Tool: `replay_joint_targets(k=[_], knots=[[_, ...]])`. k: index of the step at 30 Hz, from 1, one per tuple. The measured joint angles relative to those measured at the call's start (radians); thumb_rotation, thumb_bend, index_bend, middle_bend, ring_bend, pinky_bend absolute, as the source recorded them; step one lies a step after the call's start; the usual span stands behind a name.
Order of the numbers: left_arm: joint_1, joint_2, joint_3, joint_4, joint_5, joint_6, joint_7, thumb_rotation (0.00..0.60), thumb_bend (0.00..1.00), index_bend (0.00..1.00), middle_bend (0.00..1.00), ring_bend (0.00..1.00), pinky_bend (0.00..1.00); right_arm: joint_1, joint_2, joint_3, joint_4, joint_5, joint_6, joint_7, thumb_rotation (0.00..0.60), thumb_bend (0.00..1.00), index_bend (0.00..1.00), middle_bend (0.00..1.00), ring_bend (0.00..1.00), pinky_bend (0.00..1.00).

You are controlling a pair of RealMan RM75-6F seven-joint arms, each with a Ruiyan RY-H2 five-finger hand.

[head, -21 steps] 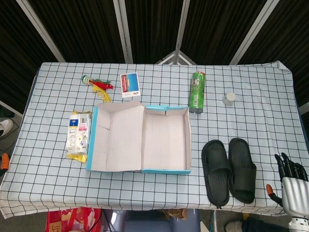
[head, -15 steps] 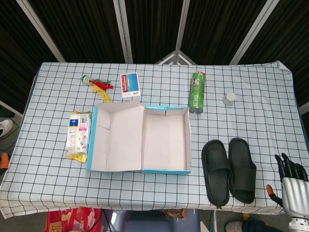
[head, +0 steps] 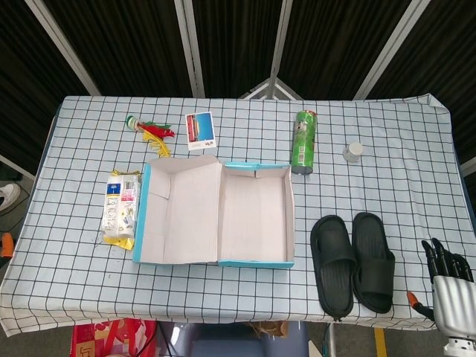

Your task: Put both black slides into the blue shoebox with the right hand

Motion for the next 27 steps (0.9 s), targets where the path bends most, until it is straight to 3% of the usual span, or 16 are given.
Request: replay_joint_targets(k=[12, 21, 27], knots=[[-0.001, 0.002, -0.006, -0.001, -0.019, -0.006, 0.007, 0.600, 0.73, 0.13, 0.04, 0.00, 0.00, 0.111, -0.015, 0.033, -0.080, 0.092, -0.169, -0.142, 0.600, 0.19, 0.08, 0.06, 0.13, 0.12], [-0.010, -0.008, -0.017, 0.014, -0.053, -0.030, 0.033, 0.600, 0.73, 0.13, 0.04, 0.00, 0.00, 0.294, -0.050, 0.095, -0.125, 0.342, -0.361, -0.359, 0.600, 0.19, 0.08, 0.06, 0.13, 0.12], [-0.022, -0.021, -0.034, 0.028, -0.110, -0.065, 0.060, 0.600, 0.73, 0.13, 0.04, 0.00, 0.00, 0.431, -0.094, 0.124, -0.134, 0.579, -0.438, -0.491, 0.600, 0.19, 0.08, 0.06, 0.13, 0.12]])
